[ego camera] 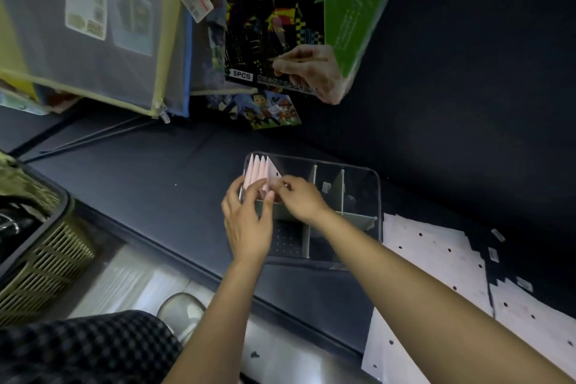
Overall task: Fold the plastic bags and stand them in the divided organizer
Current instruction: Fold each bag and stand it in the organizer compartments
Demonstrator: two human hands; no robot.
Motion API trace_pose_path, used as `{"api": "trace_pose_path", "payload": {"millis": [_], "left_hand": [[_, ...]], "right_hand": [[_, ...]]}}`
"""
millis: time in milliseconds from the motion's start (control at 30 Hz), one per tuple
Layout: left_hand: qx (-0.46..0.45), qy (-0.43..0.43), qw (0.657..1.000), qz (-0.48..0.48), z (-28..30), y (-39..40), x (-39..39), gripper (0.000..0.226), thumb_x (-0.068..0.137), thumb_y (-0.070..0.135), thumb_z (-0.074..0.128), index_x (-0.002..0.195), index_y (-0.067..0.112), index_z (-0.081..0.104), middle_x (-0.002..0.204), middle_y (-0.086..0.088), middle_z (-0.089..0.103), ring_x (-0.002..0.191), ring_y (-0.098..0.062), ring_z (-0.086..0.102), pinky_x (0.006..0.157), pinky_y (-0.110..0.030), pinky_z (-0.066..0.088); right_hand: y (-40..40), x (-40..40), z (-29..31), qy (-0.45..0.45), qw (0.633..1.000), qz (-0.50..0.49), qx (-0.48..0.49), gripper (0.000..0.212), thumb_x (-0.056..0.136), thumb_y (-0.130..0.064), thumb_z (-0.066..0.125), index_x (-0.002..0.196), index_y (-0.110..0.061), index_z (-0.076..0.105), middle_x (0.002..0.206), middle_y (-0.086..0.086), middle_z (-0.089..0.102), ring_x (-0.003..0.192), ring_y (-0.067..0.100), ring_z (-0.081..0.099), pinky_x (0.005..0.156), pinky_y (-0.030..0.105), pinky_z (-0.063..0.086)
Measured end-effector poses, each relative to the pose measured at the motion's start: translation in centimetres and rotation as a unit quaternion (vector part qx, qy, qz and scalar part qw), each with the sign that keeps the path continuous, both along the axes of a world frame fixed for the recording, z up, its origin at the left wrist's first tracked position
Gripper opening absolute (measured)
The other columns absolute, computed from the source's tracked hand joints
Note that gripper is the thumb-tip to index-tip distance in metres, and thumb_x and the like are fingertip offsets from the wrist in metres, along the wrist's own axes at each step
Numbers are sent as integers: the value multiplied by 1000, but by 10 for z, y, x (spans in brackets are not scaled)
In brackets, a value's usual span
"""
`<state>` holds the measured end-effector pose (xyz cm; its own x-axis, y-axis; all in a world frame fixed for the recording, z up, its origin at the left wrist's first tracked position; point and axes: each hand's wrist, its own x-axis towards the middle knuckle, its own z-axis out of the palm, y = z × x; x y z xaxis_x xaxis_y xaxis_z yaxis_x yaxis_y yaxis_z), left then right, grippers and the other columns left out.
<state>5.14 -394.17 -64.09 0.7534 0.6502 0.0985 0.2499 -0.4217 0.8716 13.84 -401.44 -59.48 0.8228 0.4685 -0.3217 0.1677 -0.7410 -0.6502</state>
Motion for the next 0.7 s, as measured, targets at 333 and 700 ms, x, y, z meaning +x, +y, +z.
{"api": "trace_pose_path", "payload": {"millis": [333, 700], "left_hand": [[131, -105, 985, -38, 41, -44, -7, 21, 93, 21, 52, 110, 13, 62, 126, -8, 49, 115, -20, 44, 88, -30, 38], [256, 185, 714, -624, -32, -207, -110, 77, 83, 52, 61, 147, 32, 24, 159, 7, 2, 146, -15, -4, 117, -30, -3]], "right_hand": [[-223, -72, 21, -108, 993, -44, 5, 25, 93, -23, 57, 117, -16, 63, 114, -1, 65, 101, 11, 60, 90, 21, 46], [-418, -225, -57, -76, 971, 23, -227, 72, 83, -41, 67, 144, -19, 34, 155, -6, 16, 143, 12, 18, 115, 22, 14]]}}
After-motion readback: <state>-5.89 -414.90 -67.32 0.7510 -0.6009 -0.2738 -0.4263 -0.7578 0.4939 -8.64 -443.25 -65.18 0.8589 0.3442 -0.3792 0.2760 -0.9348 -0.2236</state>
